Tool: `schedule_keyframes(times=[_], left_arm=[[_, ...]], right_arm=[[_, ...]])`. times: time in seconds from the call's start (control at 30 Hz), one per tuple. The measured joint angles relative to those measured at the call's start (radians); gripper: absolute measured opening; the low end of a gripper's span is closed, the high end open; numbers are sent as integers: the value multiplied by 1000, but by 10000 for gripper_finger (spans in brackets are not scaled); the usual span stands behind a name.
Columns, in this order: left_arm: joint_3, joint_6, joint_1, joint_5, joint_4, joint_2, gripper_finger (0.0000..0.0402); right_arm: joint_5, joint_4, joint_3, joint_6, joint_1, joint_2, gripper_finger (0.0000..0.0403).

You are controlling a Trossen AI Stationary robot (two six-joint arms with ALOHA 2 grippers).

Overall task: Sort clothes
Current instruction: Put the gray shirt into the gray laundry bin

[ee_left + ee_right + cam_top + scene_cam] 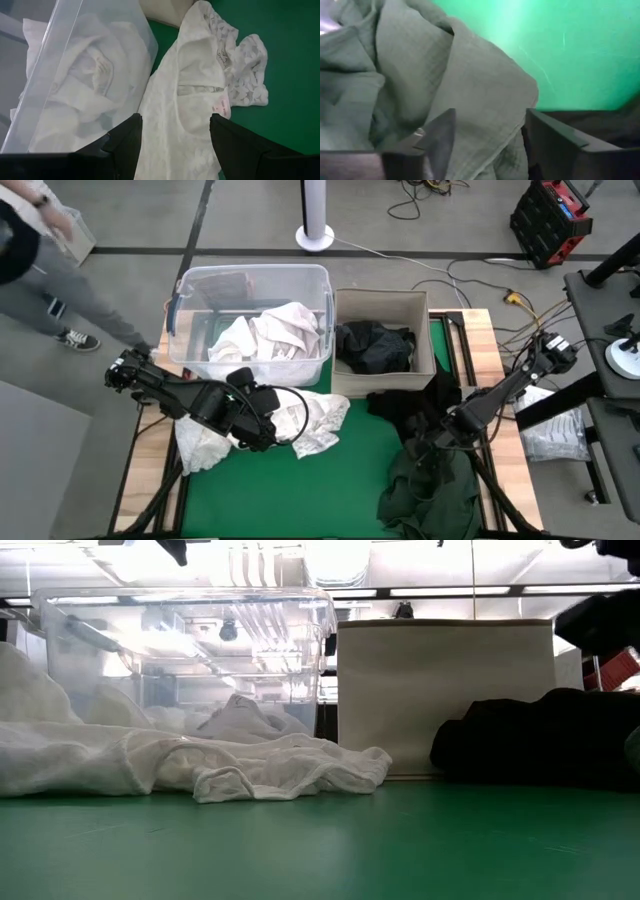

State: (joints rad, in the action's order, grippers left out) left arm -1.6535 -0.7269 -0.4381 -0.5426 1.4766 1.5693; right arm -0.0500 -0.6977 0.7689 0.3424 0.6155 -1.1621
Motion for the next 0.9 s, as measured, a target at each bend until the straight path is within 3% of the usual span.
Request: schedule_keyframes(times=[0.2,0.4,0.9], left_arm=[[0,0,1,-8,-7,0,210],[0,0,1,-25,-14,0,210],[0,0,1,-25,-22,0,210]], right_arm=[[0,51,-1,-2,0,-30,295],[17,133,-2,-2,0,-81,332],[17,217,-2,14,0,-168,328]])
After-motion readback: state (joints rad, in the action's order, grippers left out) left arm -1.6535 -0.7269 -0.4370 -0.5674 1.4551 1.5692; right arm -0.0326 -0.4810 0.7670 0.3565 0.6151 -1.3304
